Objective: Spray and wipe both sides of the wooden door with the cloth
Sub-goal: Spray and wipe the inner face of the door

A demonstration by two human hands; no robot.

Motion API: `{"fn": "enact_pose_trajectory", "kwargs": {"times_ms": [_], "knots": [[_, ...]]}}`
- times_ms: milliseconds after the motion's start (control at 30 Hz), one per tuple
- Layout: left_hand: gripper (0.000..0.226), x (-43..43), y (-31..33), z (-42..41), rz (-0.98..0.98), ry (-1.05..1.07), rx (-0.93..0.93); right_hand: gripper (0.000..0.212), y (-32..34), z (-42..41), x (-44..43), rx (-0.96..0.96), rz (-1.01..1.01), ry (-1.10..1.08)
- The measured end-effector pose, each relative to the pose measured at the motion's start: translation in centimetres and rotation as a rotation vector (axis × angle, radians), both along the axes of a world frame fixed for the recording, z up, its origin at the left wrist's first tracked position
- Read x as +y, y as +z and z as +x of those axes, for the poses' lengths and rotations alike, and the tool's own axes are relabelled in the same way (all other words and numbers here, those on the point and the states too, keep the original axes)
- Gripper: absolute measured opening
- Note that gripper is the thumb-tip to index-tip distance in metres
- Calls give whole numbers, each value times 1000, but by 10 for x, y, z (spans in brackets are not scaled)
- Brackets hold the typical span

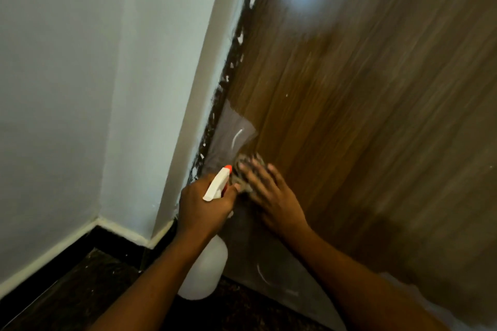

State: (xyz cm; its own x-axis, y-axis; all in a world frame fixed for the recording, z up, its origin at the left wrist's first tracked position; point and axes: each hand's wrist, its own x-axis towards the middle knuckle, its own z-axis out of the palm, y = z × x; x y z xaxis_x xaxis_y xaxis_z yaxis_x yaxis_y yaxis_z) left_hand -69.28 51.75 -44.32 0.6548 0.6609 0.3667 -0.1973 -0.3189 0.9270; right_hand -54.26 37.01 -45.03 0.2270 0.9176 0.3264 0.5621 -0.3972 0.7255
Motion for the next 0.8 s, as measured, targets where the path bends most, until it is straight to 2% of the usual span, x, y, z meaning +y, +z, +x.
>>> {"fn": "enact_pose_trajectory", "kwargs": {"times_ms": [67, 133, 200, 300, 367, 467, 533, 600, 667, 733, 800], "knots": [[16, 10, -4, -5, -10, 13, -4, 64, -20, -1, -40, -7, -155, 20], [16, 21, -11, -9, 19, 51, 4, 58, -17, -1, -75, -26, -142, 15], [18, 28, -16, -13, 31, 68, 27, 50, 9, 1, -82, -60, 51, -24], [19, 36, -20, -17, 39, 90, 50, 52, 57, -1, -13, -73, 432, -20], [19, 37, -22, -18, 49, 92, 46, 55, 73, -6, 53, -75, 495, 4], [18, 39, -26, -18, 38, 83, 49, 62, 44, 0, 108, -62, 297, 97], [19, 39, -28, -19, 33, 82, 46, 69, 5, 4, 104, -39, 46, 162], [22, 44, -31, -21, 37, 80, 53, 66, -22, 7, 78, 6, -104, 213], [24, 48, -37, -22, 29, 82, 61, 60, -25, 11, 44, 17, -192, 253], [24, 48, -44, -22, 29, 89, 81, 60, -5, 16, 13, -55, -275, 243], [24, 46, -50, -23, 30, 94, 99, 47, 30, 19, -1, -152, -174, 190]]}}
